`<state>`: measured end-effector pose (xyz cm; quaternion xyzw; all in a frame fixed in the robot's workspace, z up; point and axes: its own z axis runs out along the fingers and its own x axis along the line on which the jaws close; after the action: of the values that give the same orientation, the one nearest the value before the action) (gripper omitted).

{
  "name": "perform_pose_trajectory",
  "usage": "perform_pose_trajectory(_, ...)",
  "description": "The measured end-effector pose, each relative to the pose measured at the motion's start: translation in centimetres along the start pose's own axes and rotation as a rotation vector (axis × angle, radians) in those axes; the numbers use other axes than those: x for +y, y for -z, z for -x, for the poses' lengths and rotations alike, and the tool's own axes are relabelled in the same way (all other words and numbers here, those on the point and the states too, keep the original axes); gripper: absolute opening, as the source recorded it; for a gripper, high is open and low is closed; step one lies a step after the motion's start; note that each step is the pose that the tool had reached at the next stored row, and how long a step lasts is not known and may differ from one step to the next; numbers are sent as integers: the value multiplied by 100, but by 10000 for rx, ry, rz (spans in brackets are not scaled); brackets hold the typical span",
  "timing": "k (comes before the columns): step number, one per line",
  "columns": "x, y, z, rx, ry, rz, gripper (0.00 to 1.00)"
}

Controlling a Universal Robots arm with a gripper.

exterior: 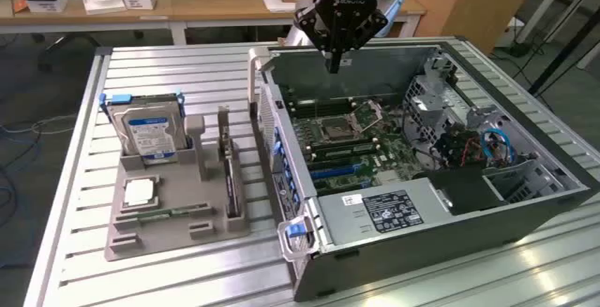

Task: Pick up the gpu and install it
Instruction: 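Reach for the gpu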

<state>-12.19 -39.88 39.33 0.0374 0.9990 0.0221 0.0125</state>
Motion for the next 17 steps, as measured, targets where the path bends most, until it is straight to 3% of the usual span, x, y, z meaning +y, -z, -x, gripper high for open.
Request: perform_pose_trajectory(17, -5, -15, -66, 19, 5, 0, 11)
